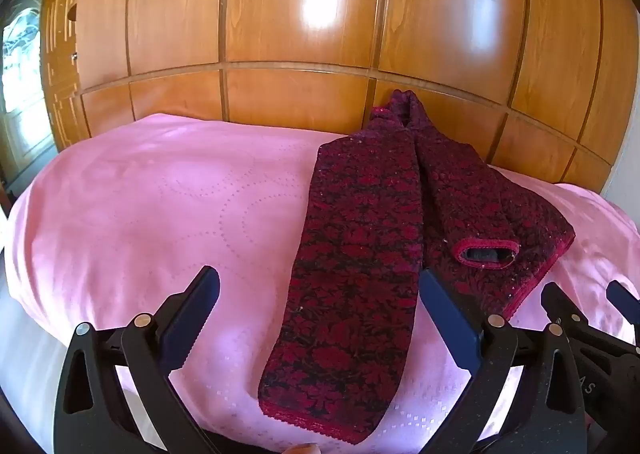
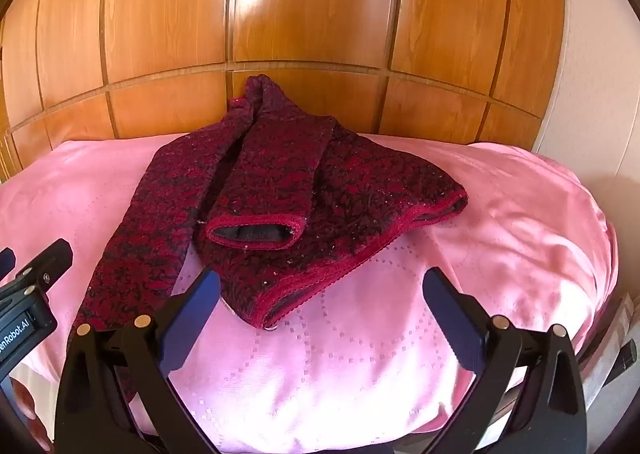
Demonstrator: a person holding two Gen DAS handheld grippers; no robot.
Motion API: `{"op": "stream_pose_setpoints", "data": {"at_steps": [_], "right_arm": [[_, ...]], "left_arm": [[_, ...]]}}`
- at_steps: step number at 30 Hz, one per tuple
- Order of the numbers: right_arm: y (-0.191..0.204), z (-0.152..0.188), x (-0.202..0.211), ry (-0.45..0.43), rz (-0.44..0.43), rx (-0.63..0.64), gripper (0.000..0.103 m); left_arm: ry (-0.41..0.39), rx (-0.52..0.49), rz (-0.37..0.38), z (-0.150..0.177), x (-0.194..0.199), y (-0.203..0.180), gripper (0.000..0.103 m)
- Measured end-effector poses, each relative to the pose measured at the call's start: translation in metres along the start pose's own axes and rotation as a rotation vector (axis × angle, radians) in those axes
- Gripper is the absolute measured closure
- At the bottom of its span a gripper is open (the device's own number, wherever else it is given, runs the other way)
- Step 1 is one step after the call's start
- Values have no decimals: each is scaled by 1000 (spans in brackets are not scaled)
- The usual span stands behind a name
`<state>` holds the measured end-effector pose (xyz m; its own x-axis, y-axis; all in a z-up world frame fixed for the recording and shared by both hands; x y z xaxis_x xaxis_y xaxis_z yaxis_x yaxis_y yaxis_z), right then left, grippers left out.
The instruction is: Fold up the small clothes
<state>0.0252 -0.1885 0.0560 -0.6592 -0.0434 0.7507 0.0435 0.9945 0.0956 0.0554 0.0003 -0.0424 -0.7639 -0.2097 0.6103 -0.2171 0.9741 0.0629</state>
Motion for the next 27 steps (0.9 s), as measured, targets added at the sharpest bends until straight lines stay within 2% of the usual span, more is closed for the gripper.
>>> {"op": "stream_pose_setpoints", "data": {"at_steps": [7, 27], "right_arm": [[-4, -3, 4, -29, 7, 4, 2], [-2, -4, -7, -7, 25, 21, 2]], "left_arm": [[1, -4, 7, -2, -2, -4, 4], [4, -16, 14, 1, -2, -9, 4]]}}
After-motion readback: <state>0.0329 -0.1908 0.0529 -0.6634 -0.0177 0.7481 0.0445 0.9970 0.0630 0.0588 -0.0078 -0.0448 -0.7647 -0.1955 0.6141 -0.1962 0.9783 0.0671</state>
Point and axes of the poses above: each gripper's, at about its wrist camera, not at the fingertips, and x roughly against the way its jaws point, y to its left, z to its underside, the point moved 7 cm from there along -x, roughly the way its jaws point, and after that the axes turned 12 degrees about -z, right-handed, at the moved point
